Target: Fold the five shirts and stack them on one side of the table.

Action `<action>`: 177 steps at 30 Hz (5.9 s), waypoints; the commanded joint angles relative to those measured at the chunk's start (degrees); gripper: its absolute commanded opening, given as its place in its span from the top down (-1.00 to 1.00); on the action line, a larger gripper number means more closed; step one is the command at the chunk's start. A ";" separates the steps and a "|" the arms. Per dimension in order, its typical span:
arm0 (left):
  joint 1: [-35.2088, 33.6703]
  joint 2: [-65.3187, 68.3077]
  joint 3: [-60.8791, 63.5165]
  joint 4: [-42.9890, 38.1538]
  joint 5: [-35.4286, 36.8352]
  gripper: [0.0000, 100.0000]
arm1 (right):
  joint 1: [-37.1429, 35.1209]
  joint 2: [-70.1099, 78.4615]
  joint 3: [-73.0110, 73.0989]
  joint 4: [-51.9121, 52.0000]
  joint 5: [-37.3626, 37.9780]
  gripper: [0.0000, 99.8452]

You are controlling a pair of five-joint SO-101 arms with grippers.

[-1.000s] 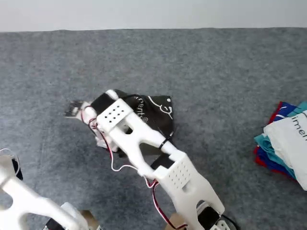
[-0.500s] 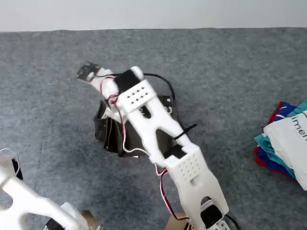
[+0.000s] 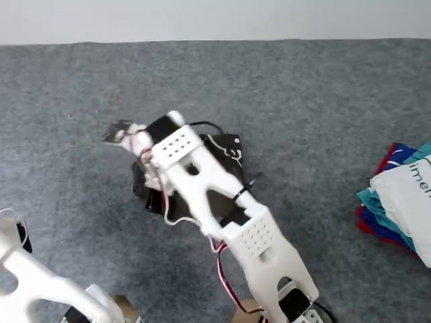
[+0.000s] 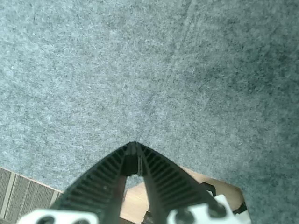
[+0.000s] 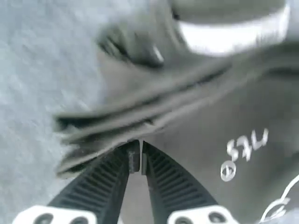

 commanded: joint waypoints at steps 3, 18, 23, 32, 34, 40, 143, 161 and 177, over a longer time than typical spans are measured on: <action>0.44 -1.49 -0.13 0.18 -0.35 0.99 | -1.89 -1.19 -8.79 -3.03 0.53 0.98; 16.35 -3.25 -13.93 1.41 6.59 0.99 | 8.66 -8.57 -23.21 5.41 -5.45 0.88; 36.31 -2.55 -14.99 0.00 16.88 0.84 | 17.01 -18.15 -13.10 5.41 -8.26 0.83; 53.10 15.21 -15.16 -8.53 22.51 0.82 | 31.87 -38.99 13.71 5.32 -8.53 0.83; 53.63 20.66 -16.22 -8.97 22.42 0.77 | 34.68 -43.21 19.69 5.32 -8.53 0.83; 53.98 32.53 -25.71 -6.86 19.78 0.66 | 42.68 -54.55 35.34 5.23 -8.35 0.83; 49.76 51.87 -57.36 1.67 18.73 1.00 | 46.90 -87.52 67.25 4.62 -8.62 0.83; 15.21 19.43 -41.63 1.58 17.14 1.00 | 14.81 -59.21 58.46 -19.12 -8.62 0.98; 5.10 19.08 -38.37 1.58 17.14 1.00 | -1.45 -15.52 25.23 -29.23 -4.13 0.98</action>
